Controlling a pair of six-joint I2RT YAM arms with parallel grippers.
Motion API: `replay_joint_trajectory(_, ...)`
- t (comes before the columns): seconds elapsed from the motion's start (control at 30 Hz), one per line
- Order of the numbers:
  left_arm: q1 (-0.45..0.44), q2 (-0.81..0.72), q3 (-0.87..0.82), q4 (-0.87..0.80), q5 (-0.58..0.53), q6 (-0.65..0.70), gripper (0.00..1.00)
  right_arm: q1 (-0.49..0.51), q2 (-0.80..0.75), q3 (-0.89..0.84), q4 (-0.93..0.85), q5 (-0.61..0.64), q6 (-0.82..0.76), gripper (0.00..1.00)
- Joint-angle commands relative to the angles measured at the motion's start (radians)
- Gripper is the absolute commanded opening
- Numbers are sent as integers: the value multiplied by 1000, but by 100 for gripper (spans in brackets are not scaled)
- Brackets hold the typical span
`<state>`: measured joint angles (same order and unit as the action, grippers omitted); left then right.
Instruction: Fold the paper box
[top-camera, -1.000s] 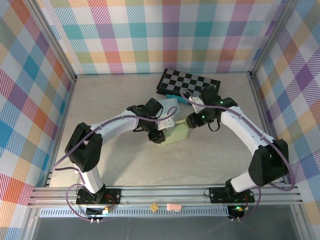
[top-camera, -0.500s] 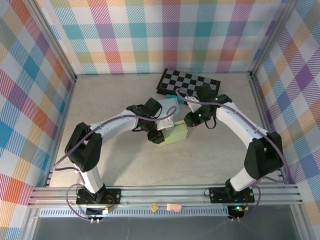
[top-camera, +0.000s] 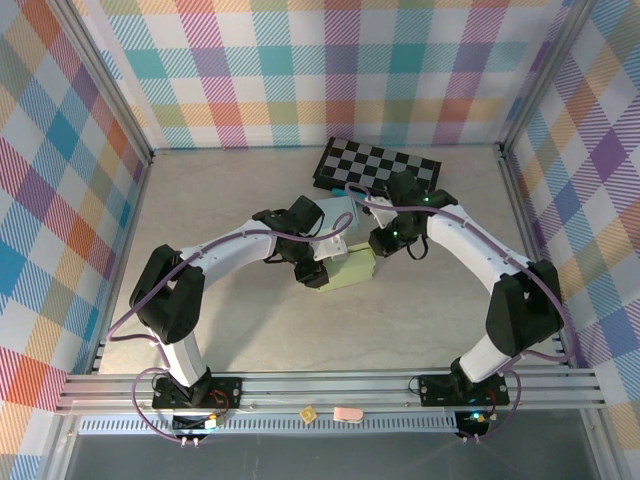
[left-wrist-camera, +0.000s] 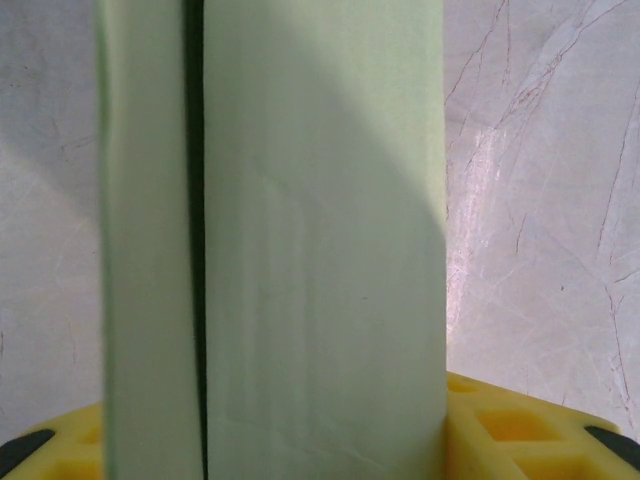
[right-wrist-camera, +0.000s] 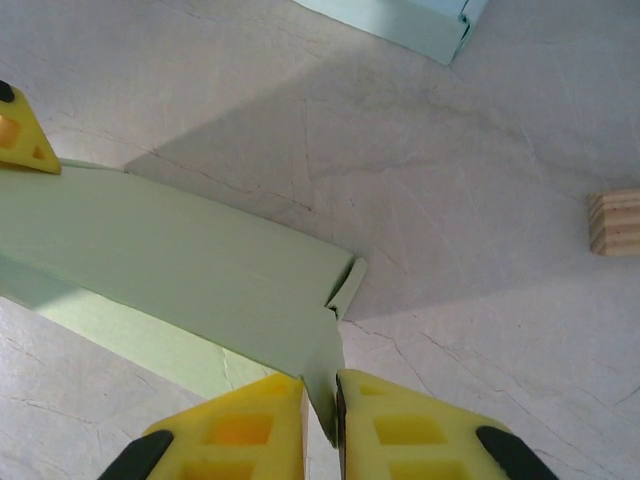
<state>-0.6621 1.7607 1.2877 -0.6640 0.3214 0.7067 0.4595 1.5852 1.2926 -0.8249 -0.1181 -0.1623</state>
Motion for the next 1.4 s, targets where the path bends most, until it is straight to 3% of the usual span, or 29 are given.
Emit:
replay_joint_trajectory(0.0,16,-3,24,-38,5,1,50,14,1,15,-22,15,-8,17)
replay_joint_trajectory(0.33,18,12,42,-30,5,-18,50,36,21,62,-59,12,24,0)
replay_joint_trajectory(0.53,18,17,45,-25,1,-27,51,44,40,94,-87,10,73,0)
replay_joint_trajectory(0.93,18,22,45,3,-20,-66,50,64,15,36,-7,18,331,0)
replay_joint_trajectory(1.37,19,24,53,-1,-30,-75,49,68,13,42,-23,38,434,0)
